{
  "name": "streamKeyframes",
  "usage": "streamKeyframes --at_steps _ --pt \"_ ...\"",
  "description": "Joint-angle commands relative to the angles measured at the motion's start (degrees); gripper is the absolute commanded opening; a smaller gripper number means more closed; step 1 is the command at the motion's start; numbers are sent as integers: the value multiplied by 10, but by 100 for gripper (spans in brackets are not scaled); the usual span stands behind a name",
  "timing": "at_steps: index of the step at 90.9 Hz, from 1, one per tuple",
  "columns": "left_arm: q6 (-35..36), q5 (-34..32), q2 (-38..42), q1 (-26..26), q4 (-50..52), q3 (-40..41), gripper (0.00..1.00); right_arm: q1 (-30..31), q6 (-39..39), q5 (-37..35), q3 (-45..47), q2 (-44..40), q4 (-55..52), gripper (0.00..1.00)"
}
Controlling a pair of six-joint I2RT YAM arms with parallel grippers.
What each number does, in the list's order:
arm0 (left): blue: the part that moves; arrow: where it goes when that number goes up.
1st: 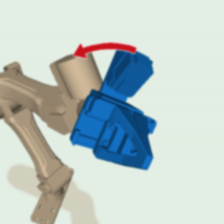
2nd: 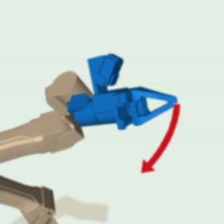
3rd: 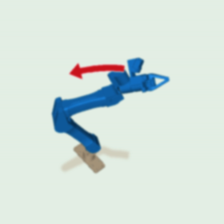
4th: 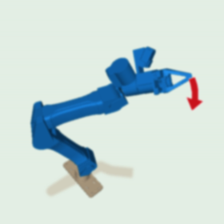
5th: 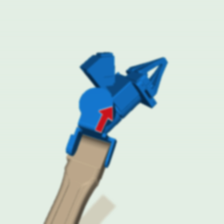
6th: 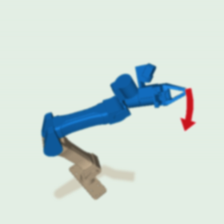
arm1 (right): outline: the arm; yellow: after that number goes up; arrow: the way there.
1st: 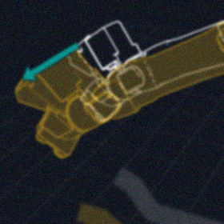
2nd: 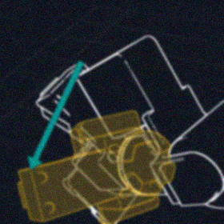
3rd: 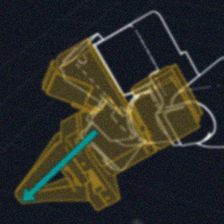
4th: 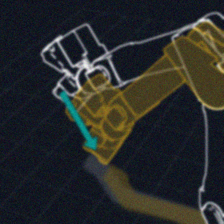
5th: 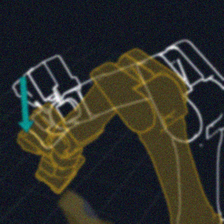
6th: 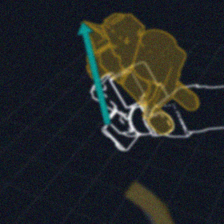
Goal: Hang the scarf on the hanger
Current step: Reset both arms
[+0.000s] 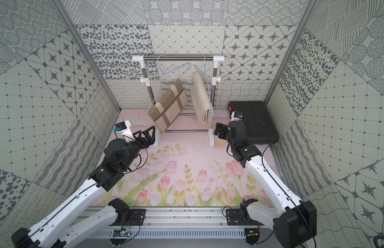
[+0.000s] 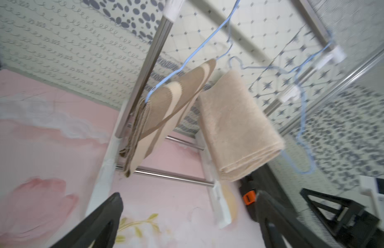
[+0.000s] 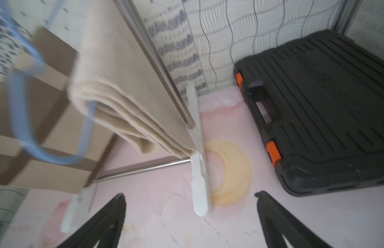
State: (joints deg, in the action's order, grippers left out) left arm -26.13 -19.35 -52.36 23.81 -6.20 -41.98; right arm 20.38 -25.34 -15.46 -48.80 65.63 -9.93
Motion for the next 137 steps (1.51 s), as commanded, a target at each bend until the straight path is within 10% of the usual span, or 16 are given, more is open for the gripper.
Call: streamKeyframes --at_steps 1,16,45,57,80,91,137 --pt "196 -39 -100 -73 -135 97 99 -22 25 -87 68 25 140 97" --pt "277 -47 -255 -109 -323 168 99 -52 48 -138 118 76 208 97" --pt "212 106 -387 -219 -535 232 99 -181 119 24 244 62 439 97" --pt "215 118 -385 -220 -518 225 99 -193 177 -17 303 40 529 97" --pt "214 121 -380 -217 -465 202 99 -195 192 70 359 265 828 97" --pt "214 120 -380 -218 -462 201 99 -182 231 124 261 236 598 97" --pt "215 121 -381 -218 -466 202 99 -174 245 138 261 243 614 97"
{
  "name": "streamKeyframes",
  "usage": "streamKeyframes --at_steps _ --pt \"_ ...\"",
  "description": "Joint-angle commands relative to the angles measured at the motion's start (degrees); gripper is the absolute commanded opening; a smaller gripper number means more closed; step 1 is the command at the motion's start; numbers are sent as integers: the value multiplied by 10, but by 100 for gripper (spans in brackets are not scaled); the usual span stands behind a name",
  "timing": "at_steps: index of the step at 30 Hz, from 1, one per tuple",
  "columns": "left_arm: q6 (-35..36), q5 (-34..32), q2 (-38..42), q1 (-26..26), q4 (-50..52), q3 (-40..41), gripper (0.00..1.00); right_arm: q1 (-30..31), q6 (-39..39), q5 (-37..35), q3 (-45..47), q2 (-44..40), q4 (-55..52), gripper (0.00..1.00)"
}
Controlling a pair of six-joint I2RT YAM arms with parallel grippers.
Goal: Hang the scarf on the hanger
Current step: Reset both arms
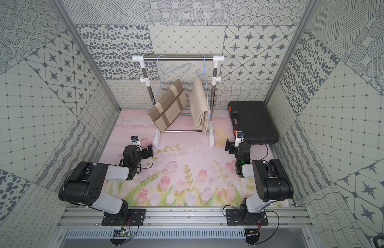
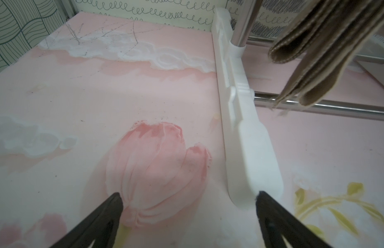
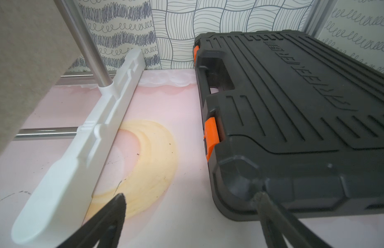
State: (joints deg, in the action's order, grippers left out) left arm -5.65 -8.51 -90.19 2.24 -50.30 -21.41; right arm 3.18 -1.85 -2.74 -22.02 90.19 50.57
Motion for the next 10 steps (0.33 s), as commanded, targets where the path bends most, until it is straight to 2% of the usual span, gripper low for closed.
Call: streamKeyframes --at_steps 1,10 --pt "10 12 -2 -2 -25 -3 99 -2 10 11 -7 -3 9 97" --pt "10 11 -2 -2 -25 -4 99 -5 9 16 -7 -3 9 97"
